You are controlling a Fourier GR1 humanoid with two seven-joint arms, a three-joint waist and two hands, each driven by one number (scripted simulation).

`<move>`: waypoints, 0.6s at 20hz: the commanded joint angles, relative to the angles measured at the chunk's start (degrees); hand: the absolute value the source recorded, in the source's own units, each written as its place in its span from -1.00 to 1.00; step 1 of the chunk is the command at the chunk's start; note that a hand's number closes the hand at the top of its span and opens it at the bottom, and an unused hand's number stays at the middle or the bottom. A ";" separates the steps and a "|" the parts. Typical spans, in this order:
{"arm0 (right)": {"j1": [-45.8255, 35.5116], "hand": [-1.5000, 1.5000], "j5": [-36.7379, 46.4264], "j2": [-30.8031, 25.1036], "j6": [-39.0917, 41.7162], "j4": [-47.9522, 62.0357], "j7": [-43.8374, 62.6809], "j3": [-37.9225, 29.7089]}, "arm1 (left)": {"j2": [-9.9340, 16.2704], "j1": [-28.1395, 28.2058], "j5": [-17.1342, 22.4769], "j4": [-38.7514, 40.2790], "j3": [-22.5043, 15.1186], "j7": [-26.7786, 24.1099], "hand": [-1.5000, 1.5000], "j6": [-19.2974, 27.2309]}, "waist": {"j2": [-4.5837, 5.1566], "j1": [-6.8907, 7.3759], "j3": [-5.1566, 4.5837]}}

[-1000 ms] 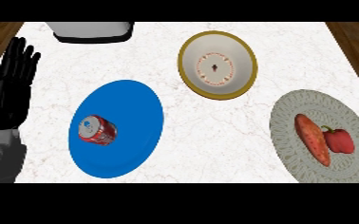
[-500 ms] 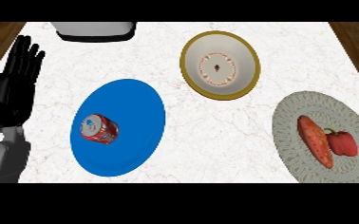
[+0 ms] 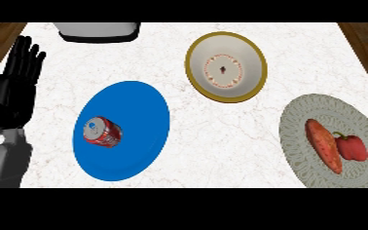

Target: Pick the bell pepper from the placemat and place it in the bowl

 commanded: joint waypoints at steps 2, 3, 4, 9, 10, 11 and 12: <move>-4.56 -1.00 6.48 4.95 -0.17 2.11 1.53 4.28 | -0.91 0.78 -1.17 -0.24 1.04 -1.11 0.00 -0.37 | -0.05 -0.15 -0.01; -5.95 -1.00 5.85 4.36 -0.55 6.80 -1.49 3.91 | -0.86 -2.62 -1.78 -0.75 -0.17 3.14 0.00 0.96 | -0.02 -0.17 0.01; -6.97 -1.00 8.18 4.88 -1.21 7.93 -1.16 4.77 | -1.73 1.21 -1.77 1.02 0.80 -2.44 0.00 -0.83 | -0.02 -0.08 0.00; -14.43 -1.00 8.29 3.98 1.74 13.18 -3.41 4.62 | -1.10 -3.22 -2.06 1.52 1.65 1.33 0.00 -0.98 | -0.03 -0.21 -0.01; -9.50 -1.00 7.91 4.58 0.41 9.92 -5.73 3.90 | 0.44 -0.85 0.33 -0.88 3.14 2.36 0.00 -3.50 | -0.12 -0.36 -0.02; -16.07 -1.00 9.92 6.04 -1.20 15.53 -4.96 7.24 | -0.85 -1.44 -1.41 0.94 2.48 0.61 0.00 -2.07 | -0.01 0.03 0.00; -18.92 -1.00 10.15 6.30 -1.56 18.08 -5.02 8.49 | -2.57 -3.60 -3.36 4.63 1.40 -2.20 0.00 -0.49 | 0.10 0.04 0.00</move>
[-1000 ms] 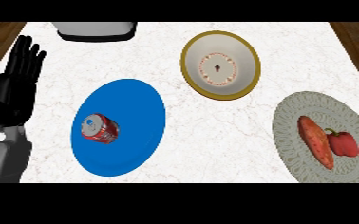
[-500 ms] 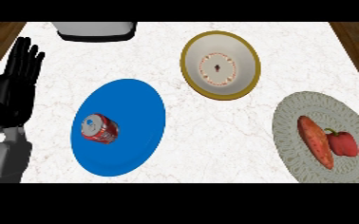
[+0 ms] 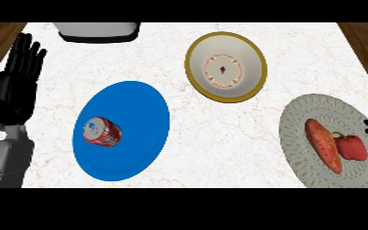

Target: Pick the bell pepper from the placemat and place it in the bowl

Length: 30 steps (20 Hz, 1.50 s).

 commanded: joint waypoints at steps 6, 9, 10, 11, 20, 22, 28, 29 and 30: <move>-6.22 -1.00 3.89 0.86 -0.02 6.83 -5.14 1.48 | -1.03 0.25 -0.41 1.00 1.54 -0.17 0.00 -1.57 | -0.02 -0.07 -0.01; -5.15 -1.00 6.58 4.51 -1.02 4.39 -0.64 3.69 | -0.54 -2.80 -1.12 4.94 2.11 -2.14 0.00 -2.76 | -0.01 -0.36 -0.03; -1.76 -1.00 5.81 4.37 -1.48 1.64 -2.72 1.82 | -1.76 -0.91 -2.17 0.59 1.26 0.32 0.00 -0.57 | -0.09 -0.41 -0.02; -5.34 -1.00 7.77 4.84 -2.18 6.99 -2.34 3.04 | 0.28 0.86 -0.16 -1.46 3.11 1.62 0.00 -3.11 | -0.06 -0.06 -0.01; -10.11 -1.00 13.44 7.68 -4.46 14.07 -2.37 4.36 | -1.66 0.82 -1.33 -2.30 3.18 1.43 0.00 -3.26 | -0.04 0.01 0.00; -13.54 -1.00 13.42 7.98 -2.02 15.02 -0.04 4.35 | -2.04 -0.75 -2.37 -1.74 2.57 2.24 0.00 -2.29 | -0.04 0.03 -0.01; -16.59 -1.00 17.42 11.10 -5.84 21.20 2.11 5.25 | -4.14 3.41 -3.46 -4.99 2.01 1.43 0.00 -2.13 | -0.04 0.14 0.00; -15.29 -1.00 17.41 9.98 -7.16 21.06 -0.03 4.16 | -3.41 3.27 -3.62 -1.97 3.37 -0.26 0.00 -2.92 | -0.04 -0.03 -0.01; -15.44 -1.00 17.06 10.36 -8.16 21.55 -0.88 4.05 | -3.11 3.45 -3.44 -9.32 2.02 5.40 0.00 -2.01 | -0.08 0.11 0.01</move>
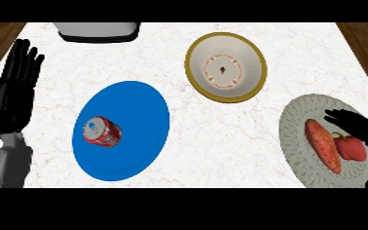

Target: Pick the bell pepper from the placemat and place it in the bowl

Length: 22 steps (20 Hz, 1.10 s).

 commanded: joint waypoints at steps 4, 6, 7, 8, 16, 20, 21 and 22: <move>-1.47 1.00 -2.63 1.65 -4.00 1.23 -5.95 -1.97 | -0.27 -4.10 -1.29 5.27 0.57 -2.04 0.00 0.48 | 0.13 -0.38 0.28; -5.41 1.00 -2.04 0.40 -4.86 4.65 -6.62 -2.70 | 0.47 -4.42 -0.32 2.81 0.85 1.61 0.00 0.26 | 0.13 0.04 0.30; -4.07 1.00 0.36 4.11 -9.79 6.72 -6.20 -0.53 | 0.21 -3.97 -0.96 2.05 0.58 1.16 0.00 0.69 | 0.15 0.11 0.31; -1.94 1.00 -0.62 2.91 -6.44 1.81 -5.08 -1.06 | 1.11 1.76 1.99 -0.05 2.58 -0.62 0.00 -3.16 | 0.03 0.06 0.27; -22.63 1.00 4.46 -6.97 -1.21 20.02 -2.10 -1.83 | -1.43 -6.70 -0.30 2.20 -2.15 0.34 0.00 -1.78 | 2.45 6.49 0.62; -27.89 1.00 6.55 -11.53 0.38 24.60 -1.98 -1.66 | -2.10 -7.77 0.14 1.80 -3.71 0.05 0.00 -3.26 | 3.90 9.71 0.80; -28.80 1.00 6.52 -11.16 -0.10 26.55 -2.87 -1.64 | -2.83 -6.78 -0.87 1.99 -4.11 -1.05 0.00 -2.43 | 3.90 9.76 0.86; -29.68 1.00 6.16 -13.18 0.64 27.37 -4.26 -2.27 | -2.81 -7.64 -0.41 1.58 -3.94 -0.46 0.00 -2.37 | 3.98 9.87 0.93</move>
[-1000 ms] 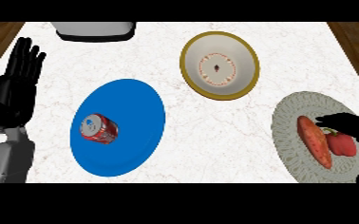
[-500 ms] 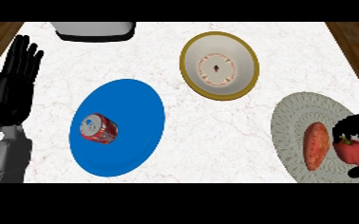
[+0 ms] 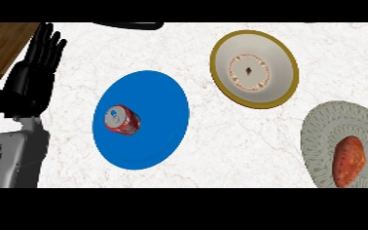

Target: Pick the bell pepper from the placemat and place it in the bowl

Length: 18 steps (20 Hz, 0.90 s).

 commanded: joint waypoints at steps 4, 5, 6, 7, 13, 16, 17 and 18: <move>-11.20 1.00 -0.08 -5.53 -0.48 9.46 -1.27 -3.08 | -0.90 -1.05 -0.27 0.77 -0.79 -0.62 0.00 0.08 | 0.40 1.11 0.21; -12.46 1.00 -0.66 -4.88 -1.18 10.50 -0.92 -3.82 | -0.13 -2.74 -0.28 1.14 -0.22 -0.22 0.00 0.23 | 0.53 0.78 0.27; -13.19 1.00 -0.77 -5.97 -0.73 11.85 -1.82 -4.16 | -0.65 -1.34 0.20 0.29 -0.85 0.53 0.00 -0.30 | 0.19 1.22 0.28; -14.76 1.00 -1.57 -5.76 -1.15 12.40 -2.80 -4.82 | -1.40 -1.63 -0.47 0.65 -1.34 0.20 0.00 0.49 | 0.19 0.71 0.28; -23.46 1.00 -6.59 -8.73 7.07 16.48 -12.10 -6.85 | -0.66 -2.67 -1.27 2.21 -0.32 0.35 0.00 1.63 | -0.52 -0.85 0.01; -25.34 1.00 -8.65 -8.10 6.15 18.13 -15.17 -7.52 | -0.35 -2.93 -0.49 2.33 0.34 0.81 0.00 1.34 | -0.51 -1.21 0.09; -26.36 1.00 -9.26 -9.13 9.07 19.13 -15.86 -7.40 | -0.41 -1.43 -0.83 1.98 -0.13 0.02 0.00 0.85 | -0.80 -1.18 0.00; -28.10 1.00 -10.92 -7.96 9.99 19.82 -15.16 -8.31 | -0.73 -1.11 -0.61 0.98 -0.33 1.03 0.00 1.13 | -1.25 -1.00 -0.01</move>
